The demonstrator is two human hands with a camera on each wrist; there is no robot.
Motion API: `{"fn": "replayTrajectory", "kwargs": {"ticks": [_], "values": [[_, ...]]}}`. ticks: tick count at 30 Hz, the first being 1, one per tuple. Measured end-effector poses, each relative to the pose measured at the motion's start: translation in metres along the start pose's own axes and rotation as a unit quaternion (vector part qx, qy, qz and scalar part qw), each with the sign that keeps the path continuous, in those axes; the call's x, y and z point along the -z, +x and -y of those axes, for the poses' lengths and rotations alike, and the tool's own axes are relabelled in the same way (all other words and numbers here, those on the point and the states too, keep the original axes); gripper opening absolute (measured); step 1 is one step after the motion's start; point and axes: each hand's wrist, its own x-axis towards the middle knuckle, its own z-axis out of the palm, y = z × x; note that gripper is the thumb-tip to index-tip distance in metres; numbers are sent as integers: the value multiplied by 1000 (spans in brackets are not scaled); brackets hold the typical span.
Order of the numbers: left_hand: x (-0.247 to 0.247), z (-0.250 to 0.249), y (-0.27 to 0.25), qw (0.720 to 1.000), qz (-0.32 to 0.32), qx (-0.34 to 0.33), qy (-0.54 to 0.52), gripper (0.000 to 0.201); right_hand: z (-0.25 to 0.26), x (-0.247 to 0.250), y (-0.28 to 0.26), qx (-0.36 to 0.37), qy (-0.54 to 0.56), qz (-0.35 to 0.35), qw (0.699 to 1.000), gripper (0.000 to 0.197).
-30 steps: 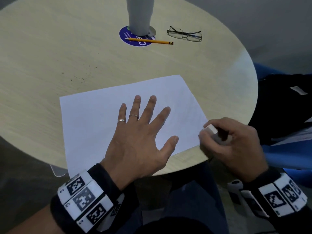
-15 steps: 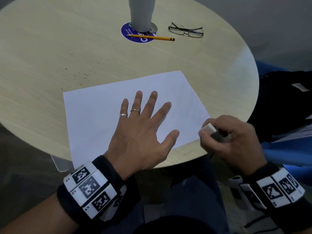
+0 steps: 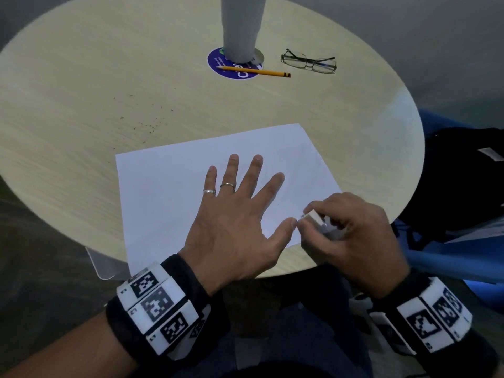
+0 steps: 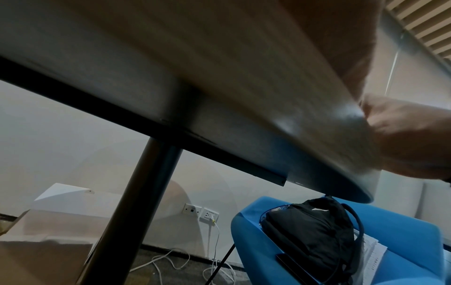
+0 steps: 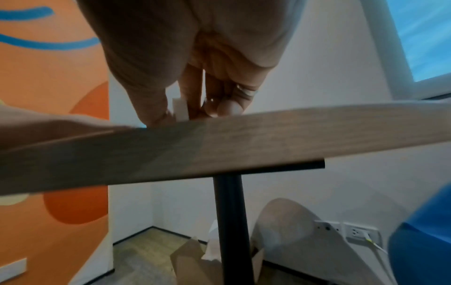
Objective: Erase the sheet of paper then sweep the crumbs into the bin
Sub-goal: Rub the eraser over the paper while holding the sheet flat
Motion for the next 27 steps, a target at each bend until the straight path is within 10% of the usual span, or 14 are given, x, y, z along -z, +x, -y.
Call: {"fn": "replayTrajectory", "kwargs": {"ticks": [27], "values": [[-2,0,1,1000,-6,-1,-5,79,-11,1,11,-46,21,-6,999,17]]}}
